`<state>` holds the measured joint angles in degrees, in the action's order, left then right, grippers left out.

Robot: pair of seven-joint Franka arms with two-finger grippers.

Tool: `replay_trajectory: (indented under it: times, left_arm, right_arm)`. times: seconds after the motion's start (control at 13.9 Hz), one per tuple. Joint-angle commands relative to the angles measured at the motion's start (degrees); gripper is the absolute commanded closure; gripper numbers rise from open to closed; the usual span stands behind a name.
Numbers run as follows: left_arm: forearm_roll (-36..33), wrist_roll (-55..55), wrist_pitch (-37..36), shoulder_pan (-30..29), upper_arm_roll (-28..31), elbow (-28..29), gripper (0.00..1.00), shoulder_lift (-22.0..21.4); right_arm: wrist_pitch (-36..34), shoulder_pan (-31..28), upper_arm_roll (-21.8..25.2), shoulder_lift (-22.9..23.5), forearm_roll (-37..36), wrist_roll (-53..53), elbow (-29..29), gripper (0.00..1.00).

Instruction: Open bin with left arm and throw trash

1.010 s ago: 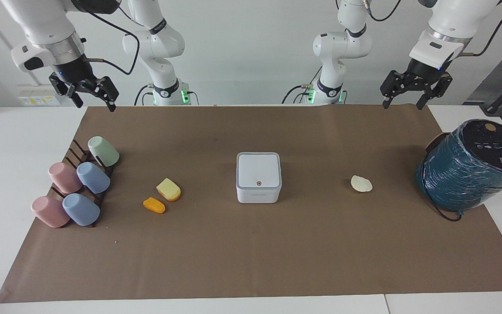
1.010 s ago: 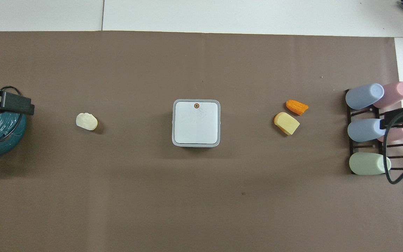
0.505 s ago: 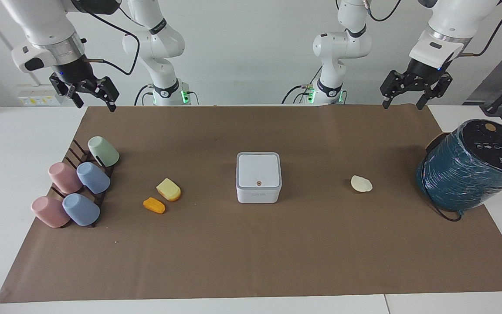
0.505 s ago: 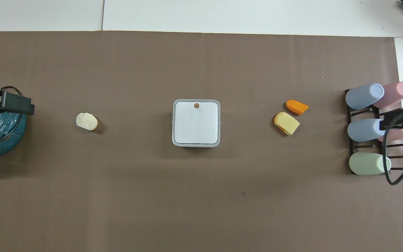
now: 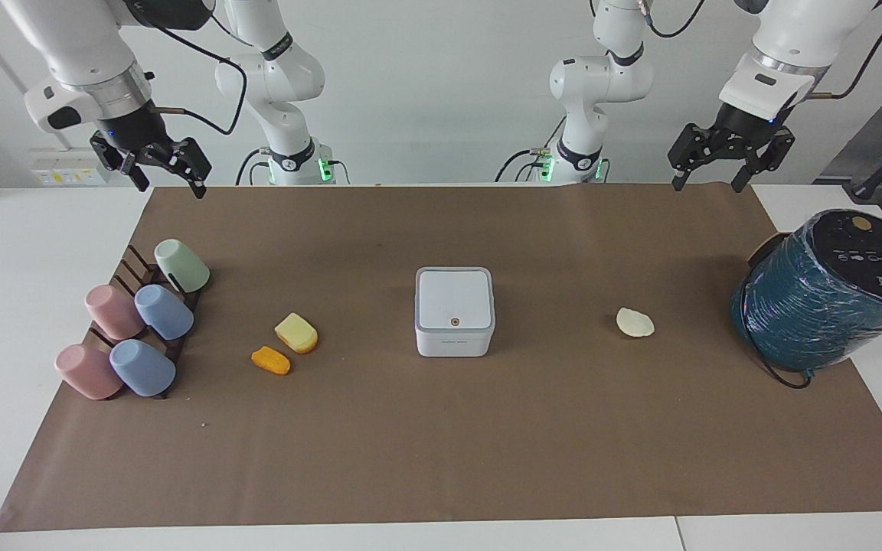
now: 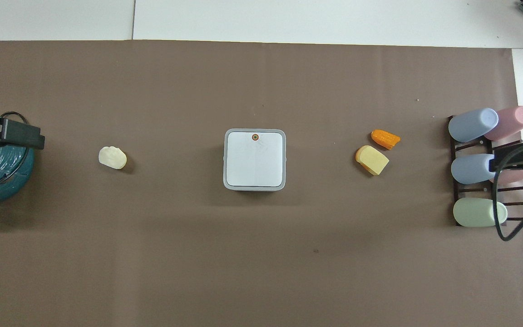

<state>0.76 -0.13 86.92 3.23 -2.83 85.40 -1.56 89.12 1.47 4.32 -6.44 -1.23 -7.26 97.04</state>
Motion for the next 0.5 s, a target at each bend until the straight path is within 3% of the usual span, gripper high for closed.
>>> replay_trajectory:
  times: [0.0, 0.29, 0.43]
  left_arm:
    - [0.11, -0.4, -0.35, -0.59, -0.33, 1.53, 0.0, -1.43]
    - [0.11, -0.4, -0.35, -0.59, -0.33, 1.53, 0.0, -1.43]
    - [0.11, -0.4, -0.35, -0.59, -0.25, 1.53, 0.0, -1.43]
  right_arm:
    - [5.95, 0.02, 0.07, -1.99, 0.0, 1.2, 5.69, 0.0]
    - [22.89, 0.55, 0.07, -1.65, 0.35, 2.33, 15.43, 0.0]
    - [28.29, 0.64, -0.1, 2.2, 0.35, 5.83, 17.13, 0.0]
